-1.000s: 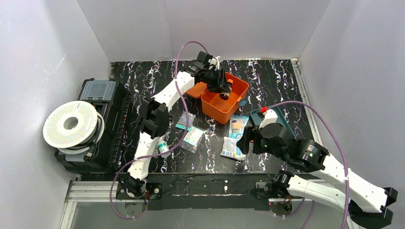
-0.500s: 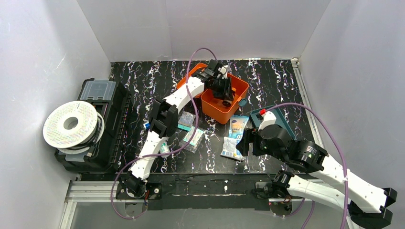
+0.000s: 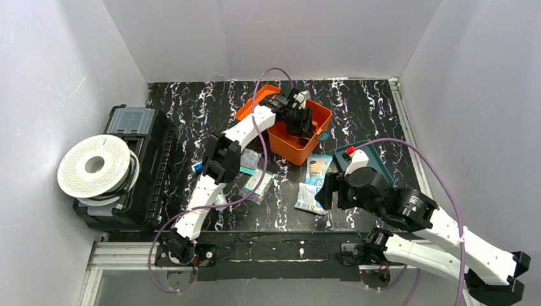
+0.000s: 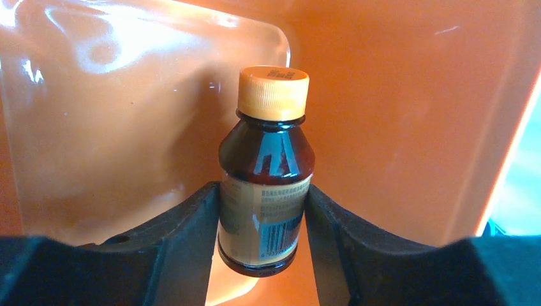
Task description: Organize the medicine kit
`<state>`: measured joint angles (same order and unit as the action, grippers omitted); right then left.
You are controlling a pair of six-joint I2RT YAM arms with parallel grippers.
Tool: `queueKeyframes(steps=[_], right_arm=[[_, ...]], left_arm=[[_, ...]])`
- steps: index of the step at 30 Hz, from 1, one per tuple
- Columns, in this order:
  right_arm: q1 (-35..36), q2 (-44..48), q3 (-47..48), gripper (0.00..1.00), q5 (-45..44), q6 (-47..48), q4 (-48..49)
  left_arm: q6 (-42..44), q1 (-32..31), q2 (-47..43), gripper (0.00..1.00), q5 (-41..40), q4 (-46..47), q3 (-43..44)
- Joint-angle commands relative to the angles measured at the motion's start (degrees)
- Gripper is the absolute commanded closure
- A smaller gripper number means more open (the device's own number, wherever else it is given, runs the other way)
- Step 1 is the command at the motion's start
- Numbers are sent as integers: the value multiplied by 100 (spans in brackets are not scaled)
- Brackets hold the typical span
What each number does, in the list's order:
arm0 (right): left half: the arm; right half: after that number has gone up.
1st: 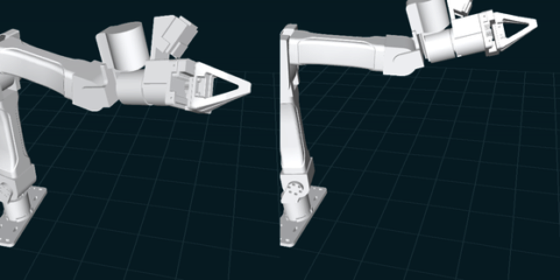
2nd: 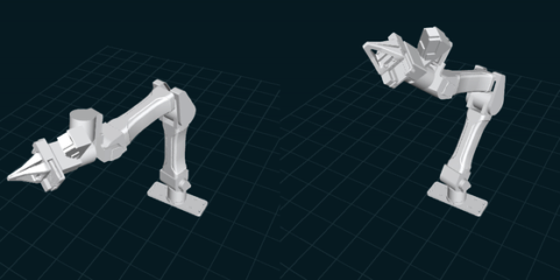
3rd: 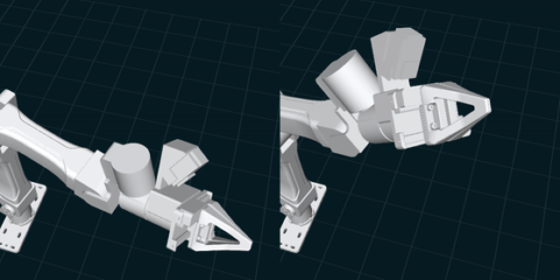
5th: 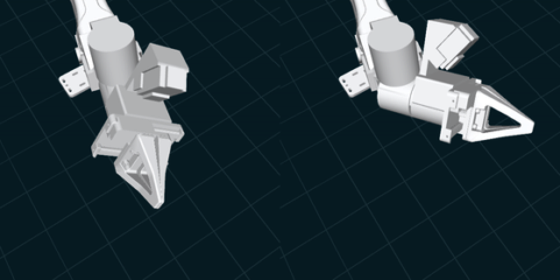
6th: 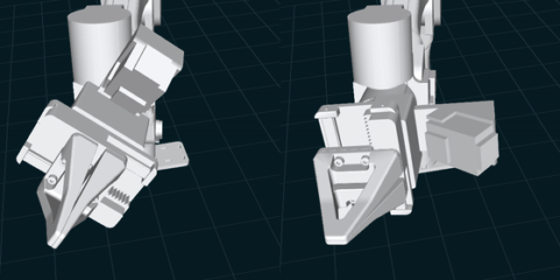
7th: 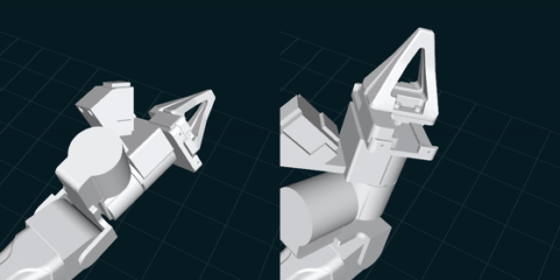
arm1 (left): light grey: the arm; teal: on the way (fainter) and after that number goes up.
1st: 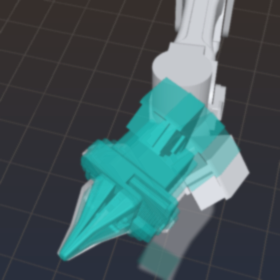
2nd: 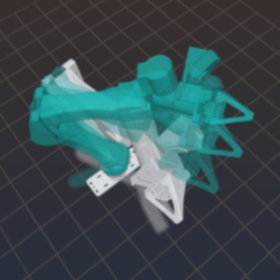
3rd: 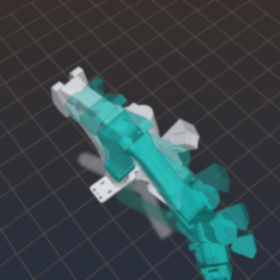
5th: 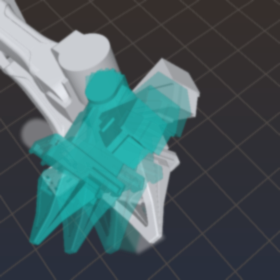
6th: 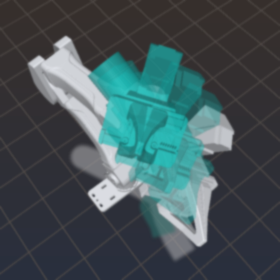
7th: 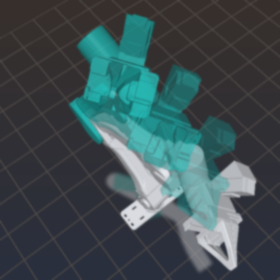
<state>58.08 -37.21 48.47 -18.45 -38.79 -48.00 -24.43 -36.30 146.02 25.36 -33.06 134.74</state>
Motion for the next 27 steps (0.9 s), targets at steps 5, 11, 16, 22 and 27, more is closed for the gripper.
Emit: queueKeyframes(steps=[5,11,16,22,27], right_arm=[[-16,0,56,10,31,7,123],[-15,-16,232,9,-16,-1,22],[-16,-63,445,8,-92,12,-148],[-16,-124,710,8,-197,13,-340],[-16,-228,880,8,-278,52,-476]], left_arm=[[93,-94,-674,33,332,146,-8],[90,-128,-984,20,492,172,-69],[133,-164,-1452,14,438,194,-80],[245,-164,-2120,11,261,52,-299],[423,-166,-2817,11,-145,-454,-611]])
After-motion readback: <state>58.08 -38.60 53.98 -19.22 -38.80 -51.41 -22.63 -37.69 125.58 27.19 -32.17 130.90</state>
